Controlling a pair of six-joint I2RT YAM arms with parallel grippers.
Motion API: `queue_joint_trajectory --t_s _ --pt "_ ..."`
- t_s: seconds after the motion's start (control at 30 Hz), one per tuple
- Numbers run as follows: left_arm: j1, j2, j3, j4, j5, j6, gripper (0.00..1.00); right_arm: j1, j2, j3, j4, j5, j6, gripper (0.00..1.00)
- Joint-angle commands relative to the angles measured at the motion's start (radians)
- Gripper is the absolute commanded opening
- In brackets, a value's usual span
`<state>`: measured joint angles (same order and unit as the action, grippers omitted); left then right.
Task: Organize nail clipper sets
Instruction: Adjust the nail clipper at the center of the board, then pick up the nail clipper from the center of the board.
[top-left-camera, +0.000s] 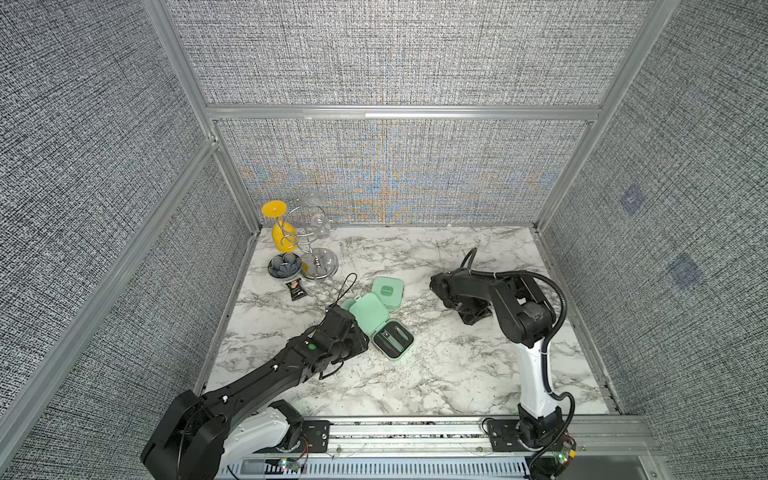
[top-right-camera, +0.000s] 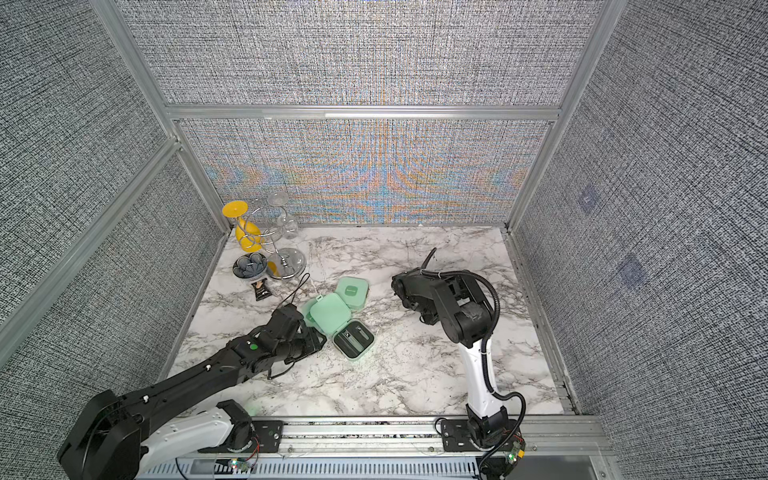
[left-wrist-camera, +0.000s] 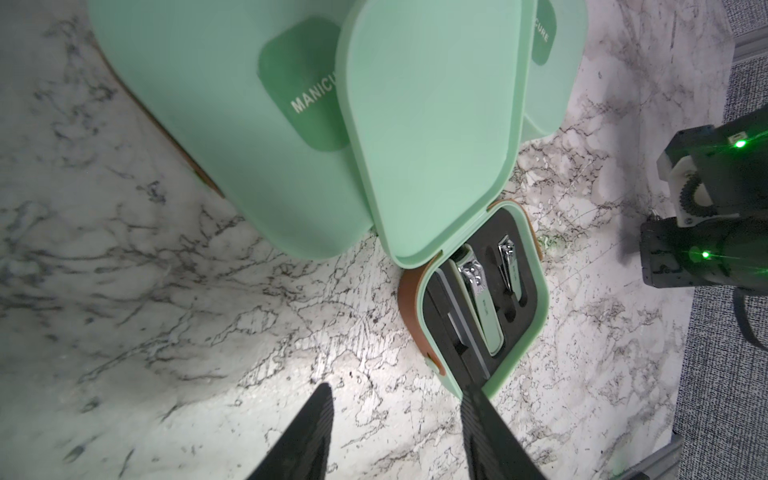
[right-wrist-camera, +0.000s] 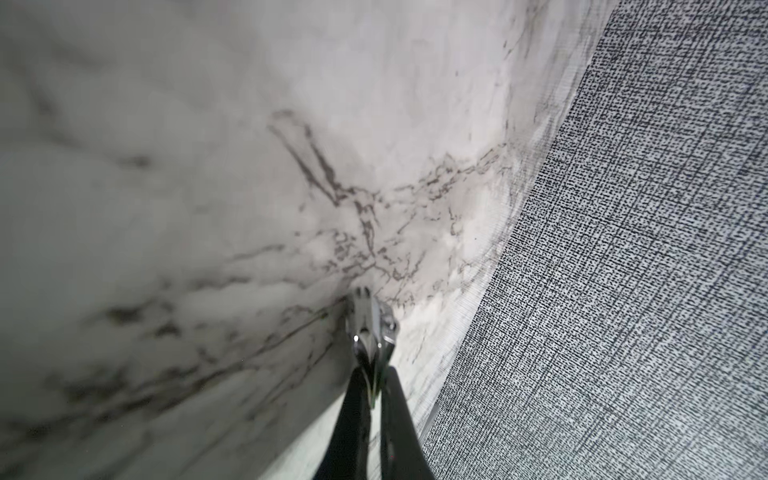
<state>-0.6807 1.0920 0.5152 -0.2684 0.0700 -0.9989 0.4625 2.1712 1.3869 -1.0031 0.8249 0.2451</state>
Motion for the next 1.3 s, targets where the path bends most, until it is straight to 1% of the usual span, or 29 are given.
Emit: queue_joint_trajectory --t_s 0.0,0.1,0.27,0.3,0.4,0.47,0.53,0.67,0.7,0.8,0.9,1.27 --pt "-0.001 0.0 0.002 -0.012 -0.012 0.005 0.52 0.012 -0.011 -0.009 0.014 -0.069 -0.03 0.19" --pt "-0.001 -0.004 0.002 -0.015 -0.015 0.005 0.52 0.025 -0.014 -0.011 0.008 -0.086 -0.032 0.24" --pt "0.0 -0.003 0.005 -0.017 -0.015 0.006 0.52 0.043 -0.024 -0.011 -0.011 -0.108 -0.026 0.27" --pt "-0.001 -0.004 0.004 -0.017 -0.016 0.006 0.52 0.046 -0.031 -0.011 -0.015 -0.117 -0.024 0.3" --pt "-0.001 -0.004 0.006 -0.018 -0.017 0.008 0.52 0.048 -0.072 -0.018 -0.013 -0.165 -0.032 0.32" --pt "0.0 -0.003 0.008 -0.021 -0.016 0.009 0.52 0.043 -0.114 -0.024 -0.006 -0.199 -0.046 0.36" --pt "-0.001 0.0 0.014 -0.027 -0.016 0.013 0.52 0.025 -0.166 -0.031 0.012 -0.272 -0.07 0.37" --pt "-0.001 0.01 0.026 -0.04 -0.018 0.019 0.52 -0.069 -0.285 -0.089 0.111 -0.513 -0.108 0.38" --pt "-0.001 0.011 0.028 -0.041 -0.018 0.019 0.52 -0.097 -0.309 -0.106 0.133 -0.552 -0.106 0.38" --pt "-0.001 0.011 0.026 -0.04 -0.021 0.016 0.52 -0.154 -0.354 -0.139 0.181 -0.617 -0.109 0.39" --pt "0.0 0.011 0.026 -0.041 -0.023 0.014 0.52 -0.187 -0.361 -0.151 0.21 -0.688 -0.109 0.39" --pt "-0.001 0.014 0.026 -0.048 -0.03 0.009 0.52 -0.256 -0.331 -0.139 0.246 -0.66 -0.113 0.39"
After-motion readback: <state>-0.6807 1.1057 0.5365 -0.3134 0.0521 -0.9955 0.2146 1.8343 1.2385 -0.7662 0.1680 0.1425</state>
